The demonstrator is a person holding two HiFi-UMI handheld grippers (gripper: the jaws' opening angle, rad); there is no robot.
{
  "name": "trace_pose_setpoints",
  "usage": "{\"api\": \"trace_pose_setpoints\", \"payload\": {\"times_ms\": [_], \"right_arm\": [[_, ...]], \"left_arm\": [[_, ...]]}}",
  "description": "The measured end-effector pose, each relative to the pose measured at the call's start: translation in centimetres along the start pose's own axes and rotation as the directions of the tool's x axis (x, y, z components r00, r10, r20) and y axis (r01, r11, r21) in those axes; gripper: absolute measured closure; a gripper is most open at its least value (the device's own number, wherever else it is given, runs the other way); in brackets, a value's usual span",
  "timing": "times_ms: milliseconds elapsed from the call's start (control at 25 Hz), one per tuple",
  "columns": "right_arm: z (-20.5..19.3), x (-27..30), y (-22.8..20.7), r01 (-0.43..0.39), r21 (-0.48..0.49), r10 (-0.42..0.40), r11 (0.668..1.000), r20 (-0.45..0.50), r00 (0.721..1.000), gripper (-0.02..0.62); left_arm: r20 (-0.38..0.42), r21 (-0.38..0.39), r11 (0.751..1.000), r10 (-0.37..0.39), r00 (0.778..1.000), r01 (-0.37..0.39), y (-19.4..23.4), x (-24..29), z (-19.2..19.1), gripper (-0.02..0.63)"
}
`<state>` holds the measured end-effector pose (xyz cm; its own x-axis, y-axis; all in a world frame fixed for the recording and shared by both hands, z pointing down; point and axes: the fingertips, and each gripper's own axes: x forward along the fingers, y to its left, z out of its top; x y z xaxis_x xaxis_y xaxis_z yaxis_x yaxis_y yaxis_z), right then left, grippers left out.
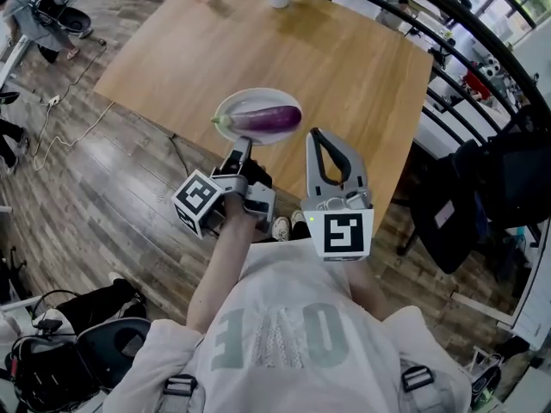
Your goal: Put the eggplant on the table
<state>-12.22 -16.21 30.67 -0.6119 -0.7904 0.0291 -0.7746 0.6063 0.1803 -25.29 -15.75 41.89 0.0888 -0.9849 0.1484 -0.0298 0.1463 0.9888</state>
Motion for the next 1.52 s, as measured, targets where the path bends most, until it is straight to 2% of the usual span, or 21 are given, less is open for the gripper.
{"api": "trace_pose_setpoints", "payload": {"times_ms": [480, 960, 1240, 1520], "right_arm": [[0.1, 2.7, -3.5, -0.012, 0.019, 0.012, 1.0, -0.017, 1.0, 0.577], [0.3, 3.8, -4.2, -0.03, 0.036, 0.03, 0.999, -0.004, 1.0, 0.577], [0.0, 4.8, -5.6, -0.036, 0.036, 0.036, 0.999, -0.005, 0.999, 0.577], [-1.2, 4.9, -6.7, -0.045, 0.033, 0.047, 0.998, -0.032, 0.998, 0.577]], "left_arm": [[0.041, -0.013, 1.0, 0.014, 0.999, -0.014, -0.6, 3.4, 0.4, 0.588], [0.068, 0.007, 1.0, 0.016, 0.998, -0.017, -0.5, 4.9, 1.4, 0.586], [0.057, 0.012, 1.0, 0.027, 0.998, -0.027, -0.1, 6.9, 0.9, 0.588], [0.031, -0.007, 0.999, 0.046, 0.998, -0.046, 2.0, 8.7, -0.3, 0.588]]}}
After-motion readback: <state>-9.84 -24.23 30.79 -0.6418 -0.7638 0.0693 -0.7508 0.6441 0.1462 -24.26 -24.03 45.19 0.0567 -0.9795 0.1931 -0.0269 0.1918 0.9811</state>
